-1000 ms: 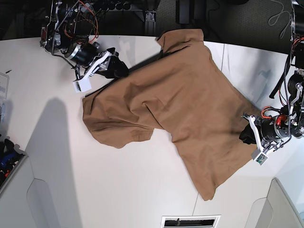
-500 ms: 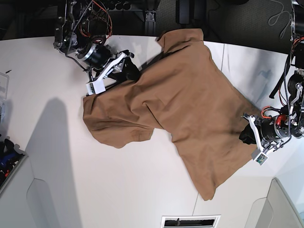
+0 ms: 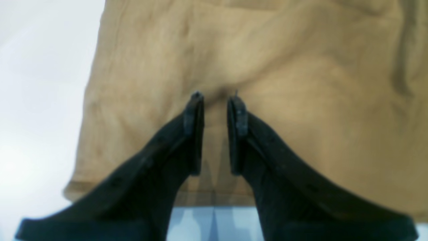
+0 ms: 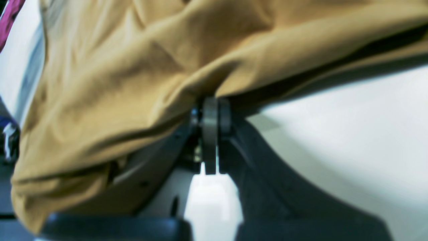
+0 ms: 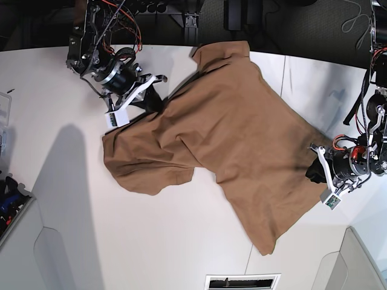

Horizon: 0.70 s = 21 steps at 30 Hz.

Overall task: Layout the t-shirt on the table in an organized manner, then fold the t-shirt properly
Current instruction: 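Grasp the shirt shoulder with the right gripper and pull it away from the left gripper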

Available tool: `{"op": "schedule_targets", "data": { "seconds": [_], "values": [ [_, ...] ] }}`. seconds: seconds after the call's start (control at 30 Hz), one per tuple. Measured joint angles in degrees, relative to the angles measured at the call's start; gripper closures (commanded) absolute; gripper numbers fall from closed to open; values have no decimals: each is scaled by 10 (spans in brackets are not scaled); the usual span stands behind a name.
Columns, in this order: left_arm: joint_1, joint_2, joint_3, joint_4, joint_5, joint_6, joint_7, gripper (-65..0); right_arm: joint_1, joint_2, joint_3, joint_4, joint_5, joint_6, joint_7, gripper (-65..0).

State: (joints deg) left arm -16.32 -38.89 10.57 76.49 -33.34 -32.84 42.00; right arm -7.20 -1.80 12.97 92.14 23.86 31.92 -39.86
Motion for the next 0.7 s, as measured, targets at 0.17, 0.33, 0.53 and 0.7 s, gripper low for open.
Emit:
{"op": "schedule_targets", "data": {
  "seconds": [0.17,0.33,0.53,0.7],
  "values": [
    [30,0,0,0,3,-3,-2,-156,31,28,69,0,-4,-2,-10,0],
    [71,0,1,0,4,-7,-37,-156,37,66,101,0,9,-4,-14,0],
    [98,13,1,0,32,-7,-49,-156,37,107,124,0,10,-4,-18,0],
    [102,25,-2,-25,39,-11,-67,-156,37,118,148,0,20,-4,-18,0]
  ]
}}
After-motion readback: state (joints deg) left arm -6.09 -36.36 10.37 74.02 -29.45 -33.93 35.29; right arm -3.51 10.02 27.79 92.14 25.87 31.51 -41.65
